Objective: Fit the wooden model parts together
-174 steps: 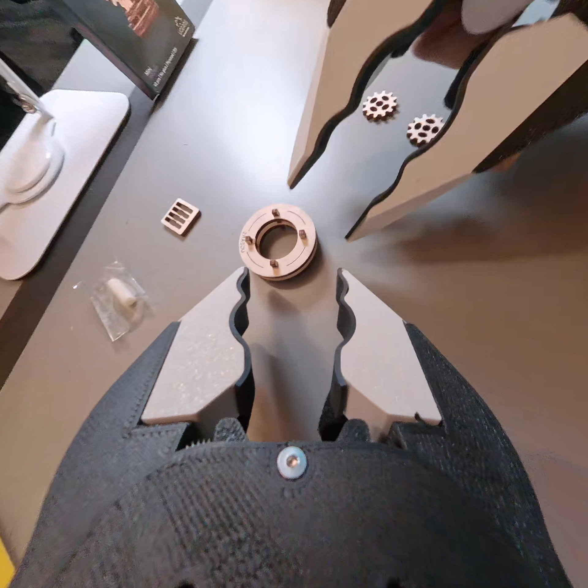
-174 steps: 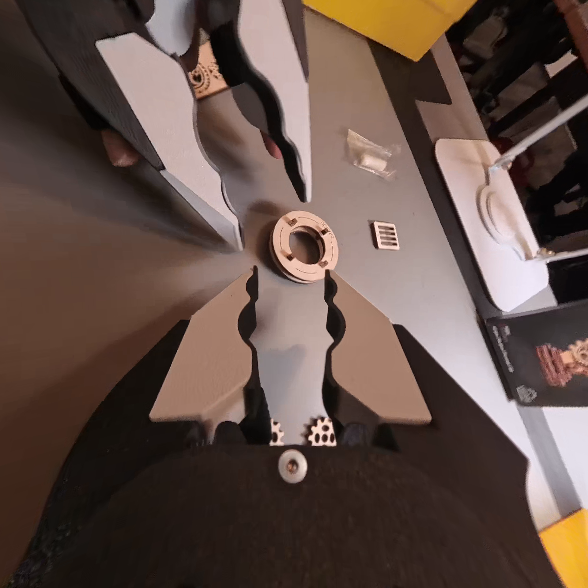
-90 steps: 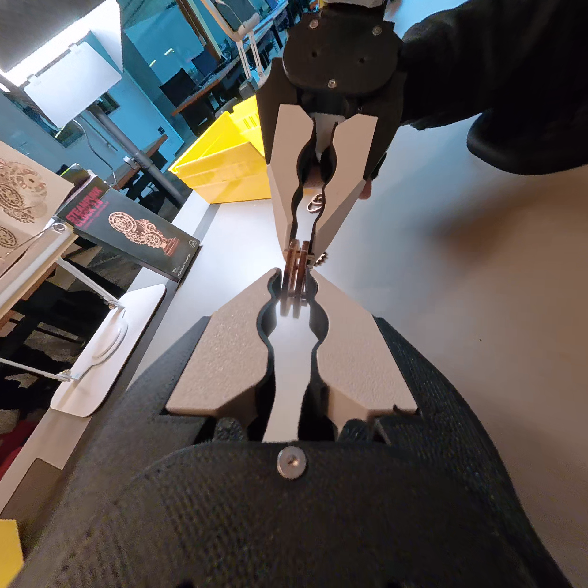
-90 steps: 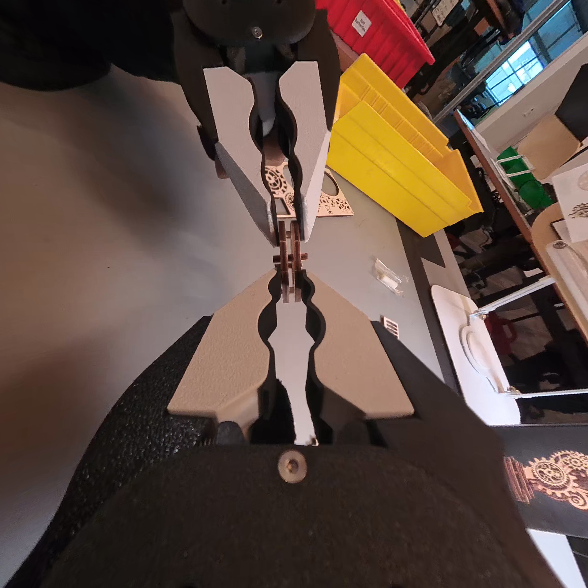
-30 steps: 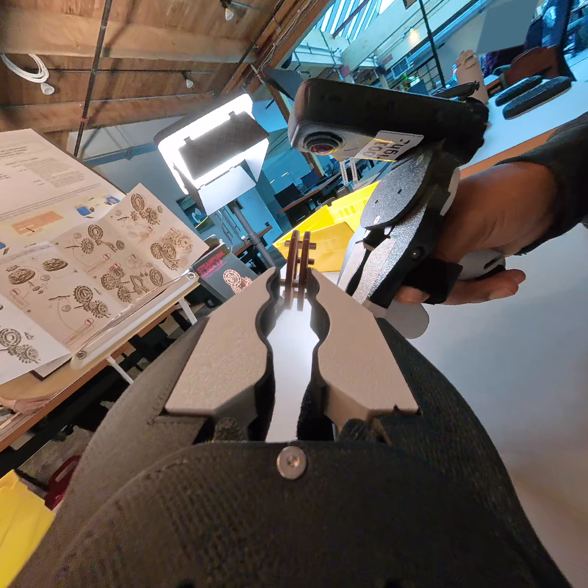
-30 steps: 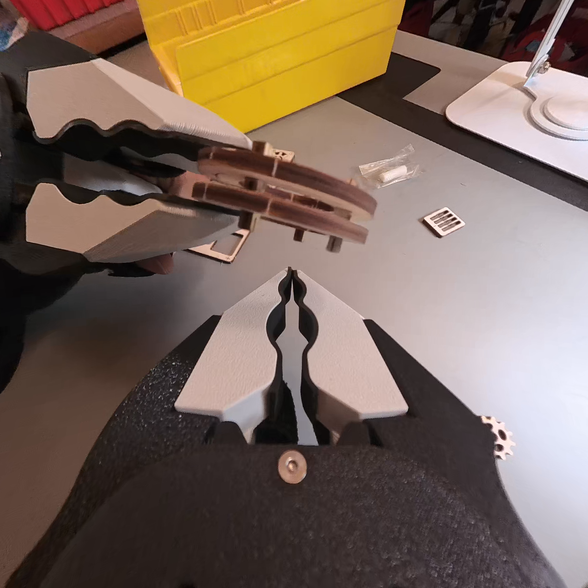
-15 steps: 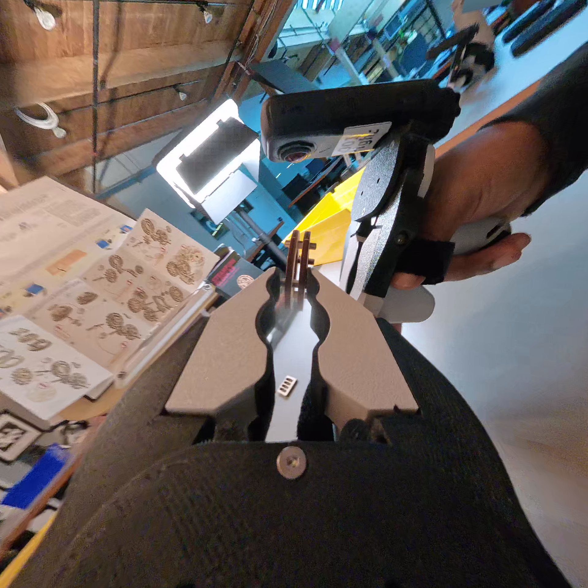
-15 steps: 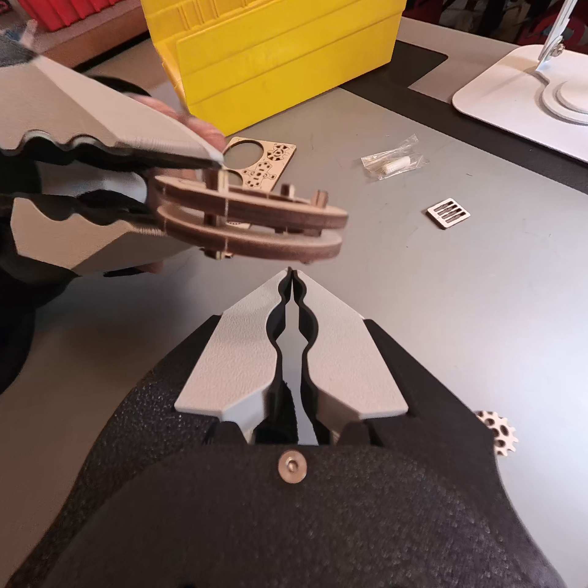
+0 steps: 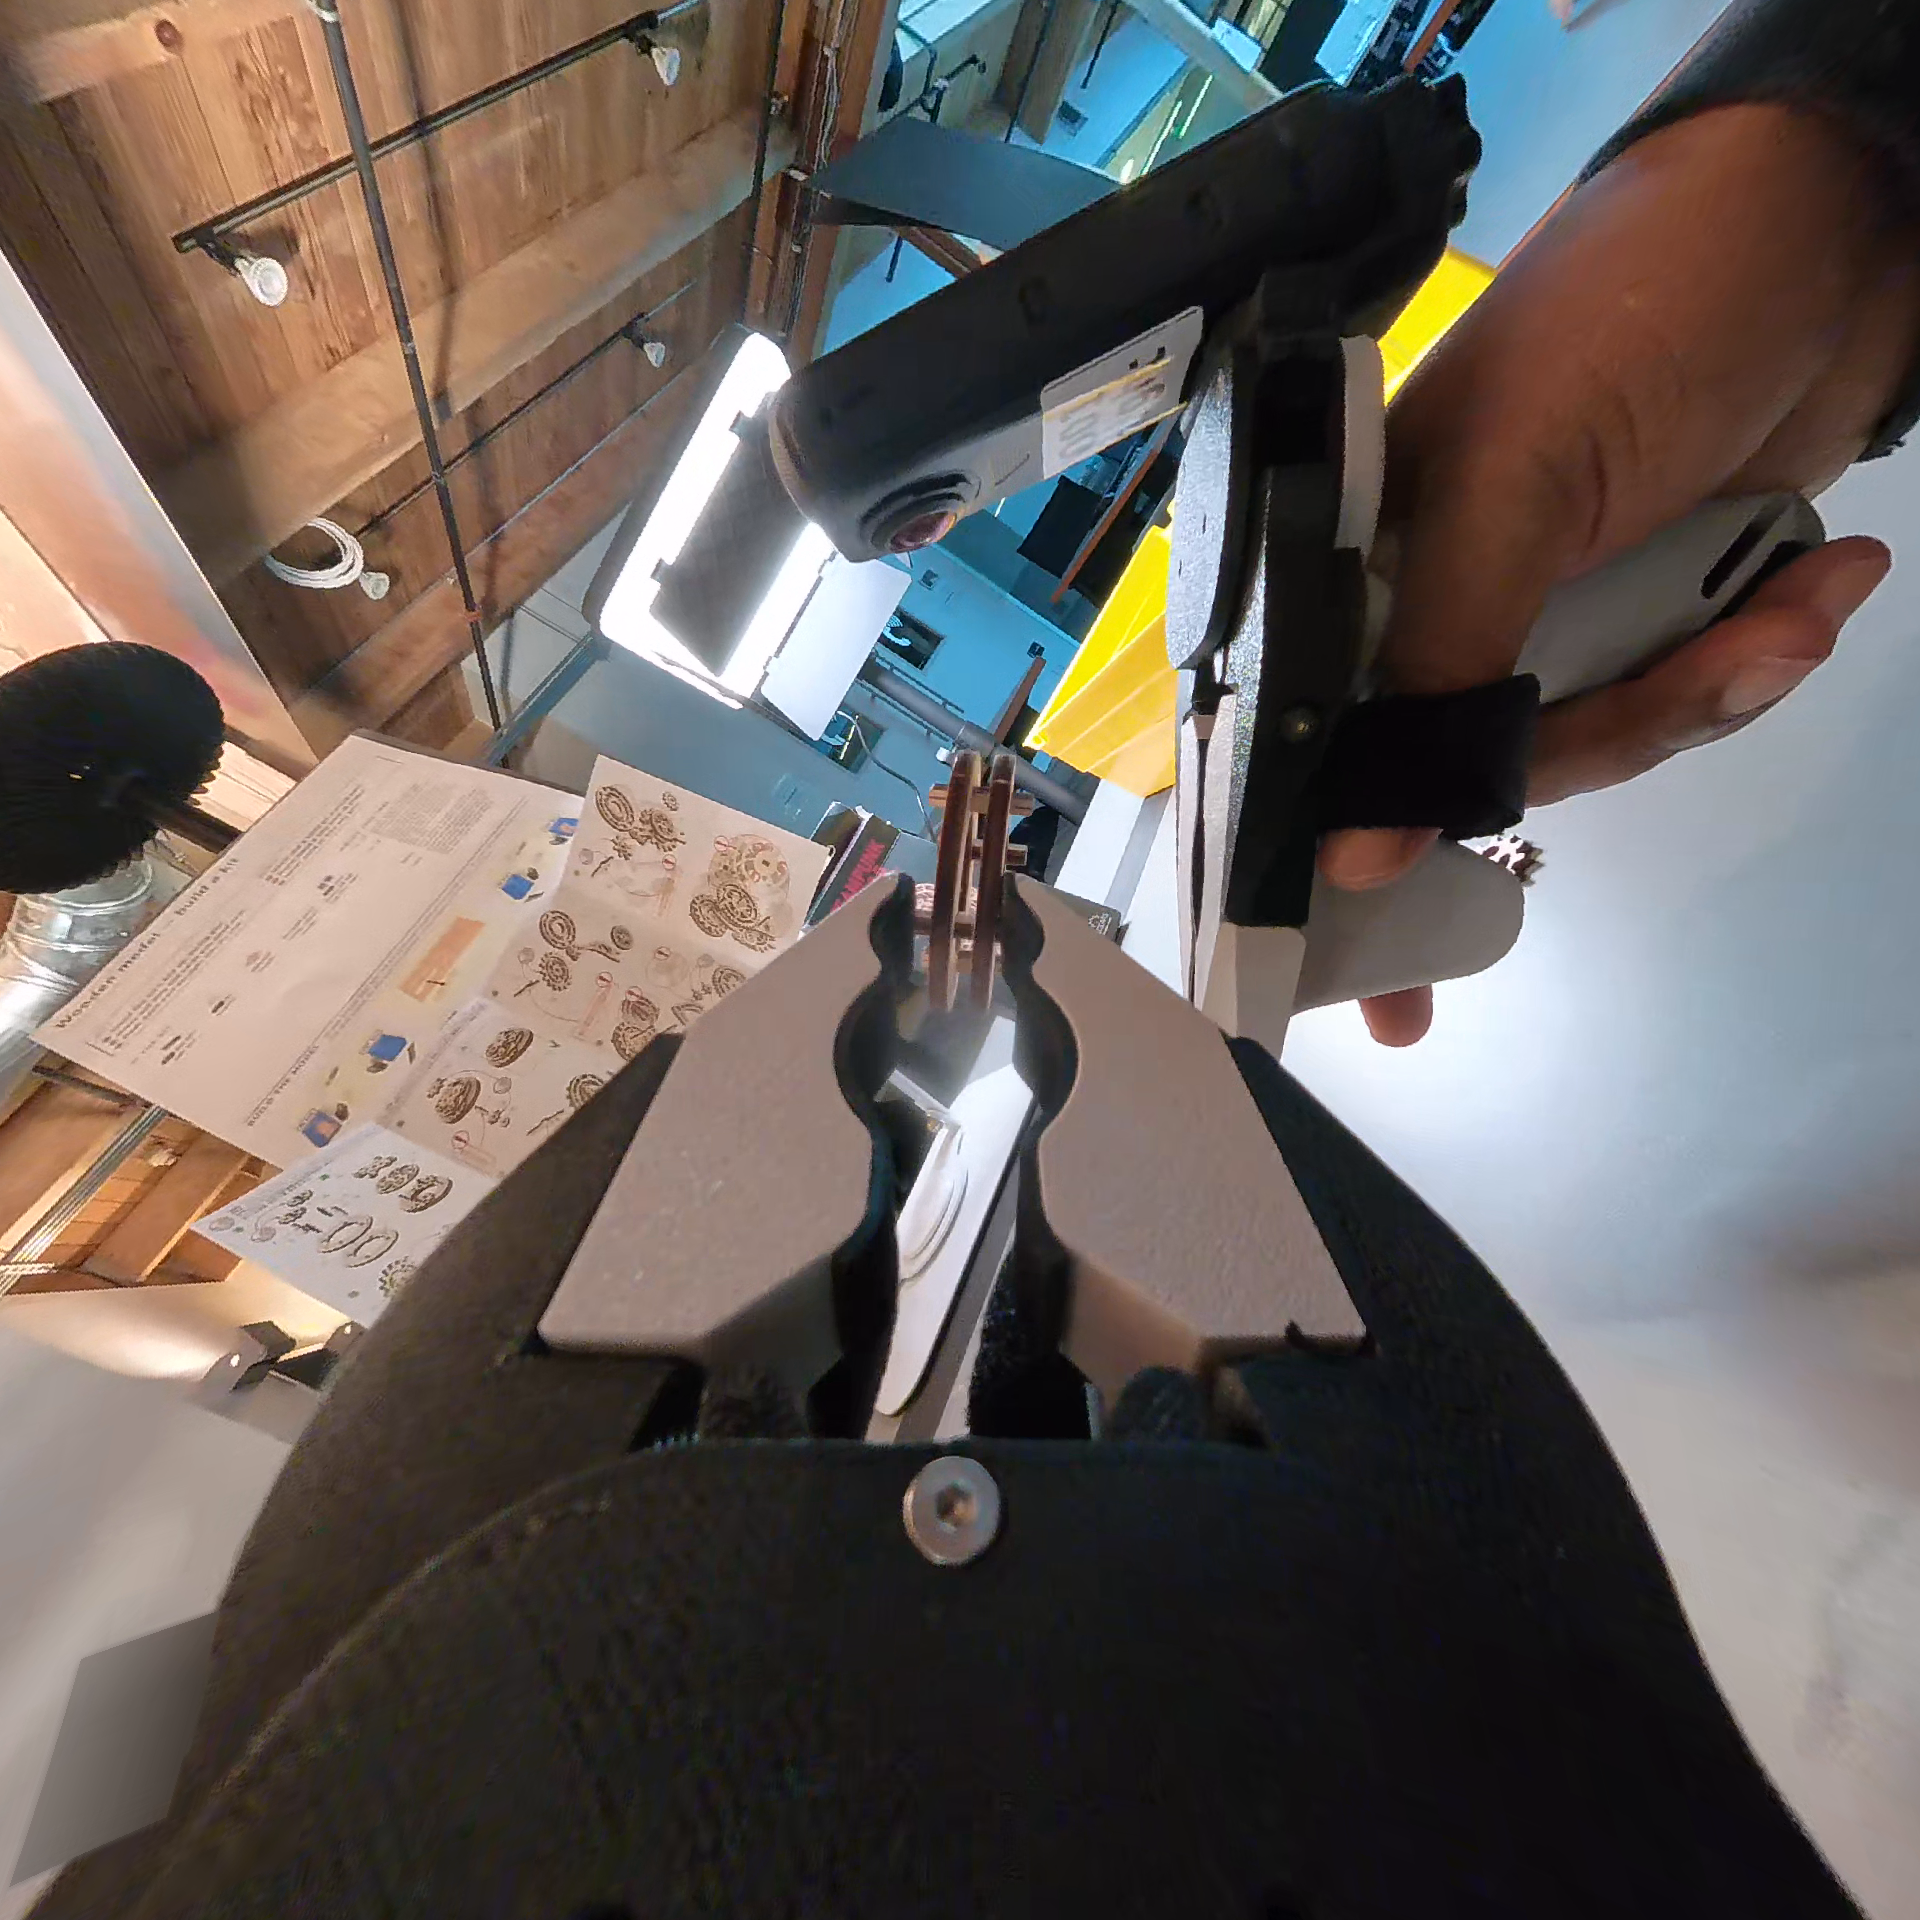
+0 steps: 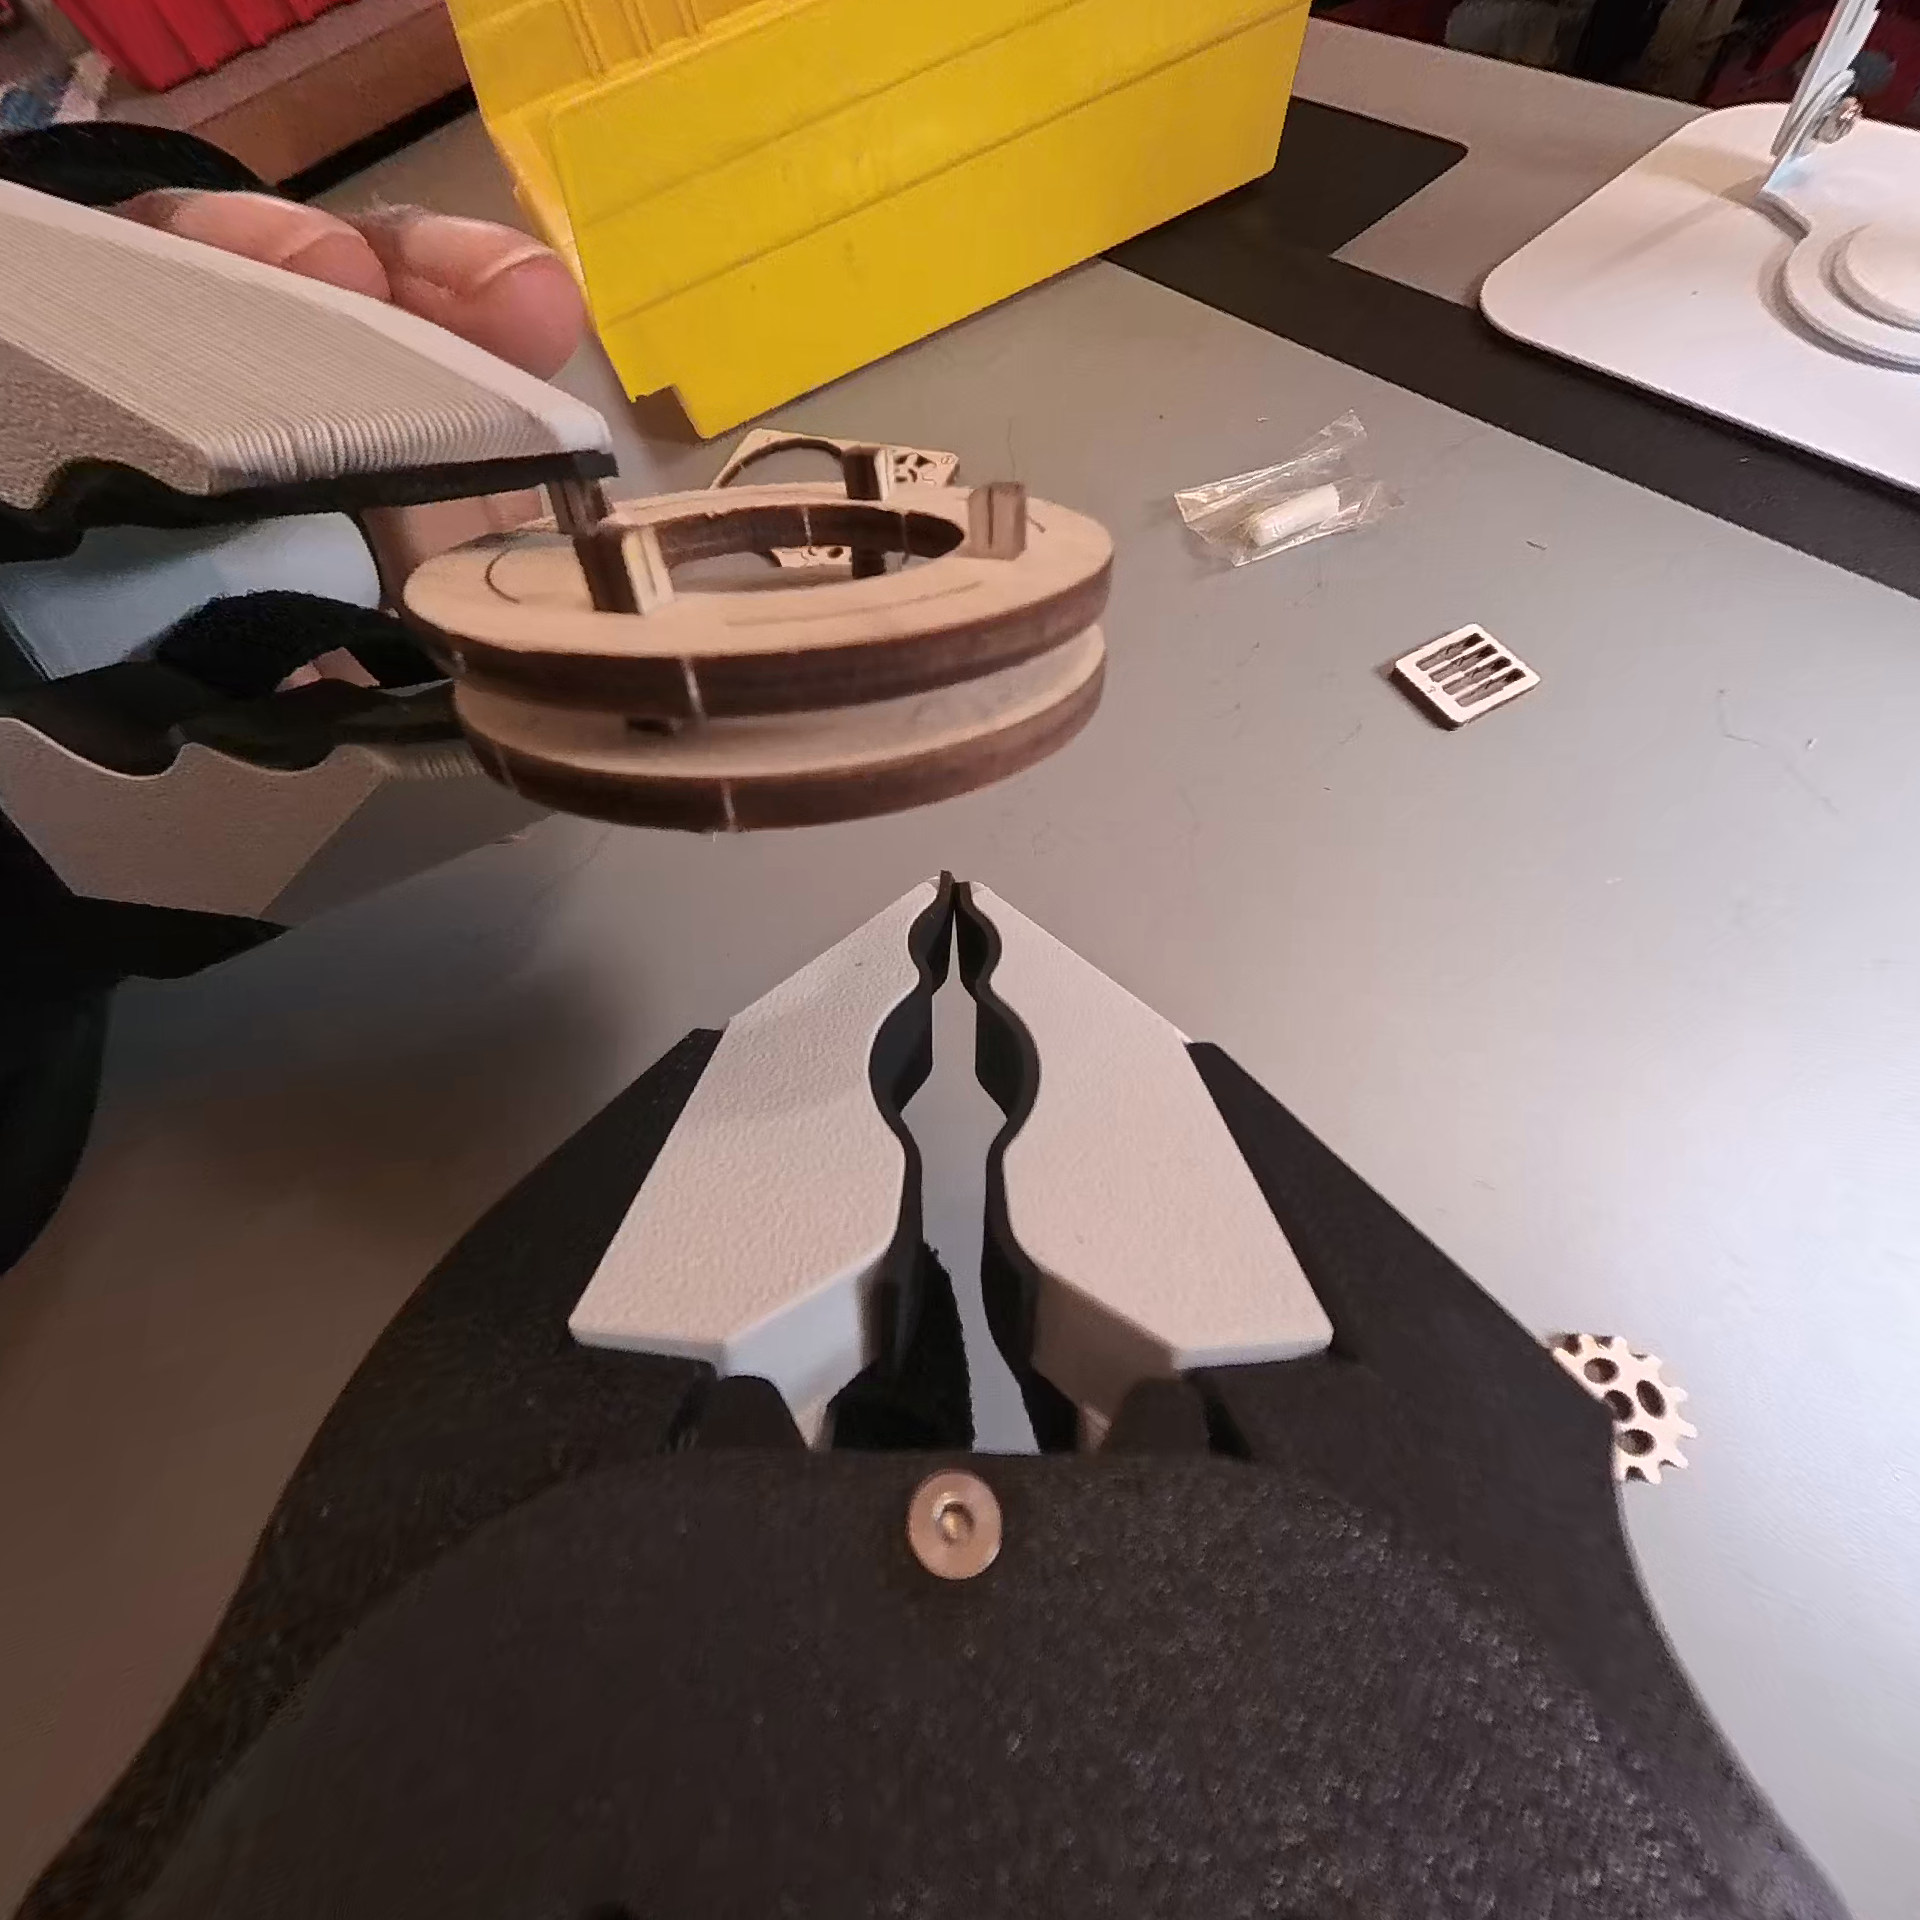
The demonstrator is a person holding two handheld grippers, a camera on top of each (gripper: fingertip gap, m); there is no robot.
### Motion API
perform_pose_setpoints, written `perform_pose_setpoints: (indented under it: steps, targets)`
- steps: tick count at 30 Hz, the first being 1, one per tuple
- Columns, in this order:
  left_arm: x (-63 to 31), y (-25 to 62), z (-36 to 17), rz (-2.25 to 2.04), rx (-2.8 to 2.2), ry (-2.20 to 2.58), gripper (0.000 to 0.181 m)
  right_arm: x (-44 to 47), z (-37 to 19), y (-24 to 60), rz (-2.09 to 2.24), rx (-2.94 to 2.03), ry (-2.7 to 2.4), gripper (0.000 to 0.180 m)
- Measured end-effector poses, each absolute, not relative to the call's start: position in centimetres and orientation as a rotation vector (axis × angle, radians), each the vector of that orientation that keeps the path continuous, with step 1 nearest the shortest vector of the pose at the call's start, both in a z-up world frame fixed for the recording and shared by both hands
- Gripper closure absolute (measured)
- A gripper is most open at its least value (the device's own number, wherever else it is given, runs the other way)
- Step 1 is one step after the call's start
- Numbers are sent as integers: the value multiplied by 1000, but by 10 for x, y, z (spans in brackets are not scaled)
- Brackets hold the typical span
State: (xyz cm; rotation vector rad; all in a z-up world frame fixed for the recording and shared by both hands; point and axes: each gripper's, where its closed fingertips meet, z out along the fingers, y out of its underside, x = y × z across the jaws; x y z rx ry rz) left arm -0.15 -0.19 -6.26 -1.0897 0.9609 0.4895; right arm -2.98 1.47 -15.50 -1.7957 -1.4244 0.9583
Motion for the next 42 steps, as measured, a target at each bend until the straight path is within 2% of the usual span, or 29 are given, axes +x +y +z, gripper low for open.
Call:
perform_pose_setpoints:
  steps: [4,9,13,16,18,23,26,30,33,37,42]
  targets:
    - [-2,-2,-63,400,-1126,928,167,-30,-155,17,944,-1780,-1429,180]
    - [-3,-5,-73,-17,-1296,834,166,-27,-158,35,817,-1622,-1507,175]
    - [-16,1,-81,6,-1353,814,166,-19,-152,47,716,-1408,-1604,161]
    - [-15,2,-89,42,-1358,861,166,-13,-136,46,698,-1250,-1646,139]
    - [-12,2,-98,77,-1362,919,166,-9,-125,37,720,-1138,-1675,135]
    - [-3,2,-112,144,-1359,1032,166,-1,-110,9,716,-871,-1747,139]
    - [0,1,-114,138,-1358,1046,165,-1,-120,10,597,-820,-1792,160]
    - [-5,5,-114,125,-1383,994,161,0,-124,13,510,-744,-1794,170]
    - [-12,8,-114,-83,-1490,848,134,1,-121,22,437,-699,-1756,170]
    - [-11,10,-113,-551,-1638,573,113,-2,-116,25,299,-585,-1702,170]
    - [-3,9,-104,-887,-1630,393,115,-5,-106,17,225,-461,-1630,171]
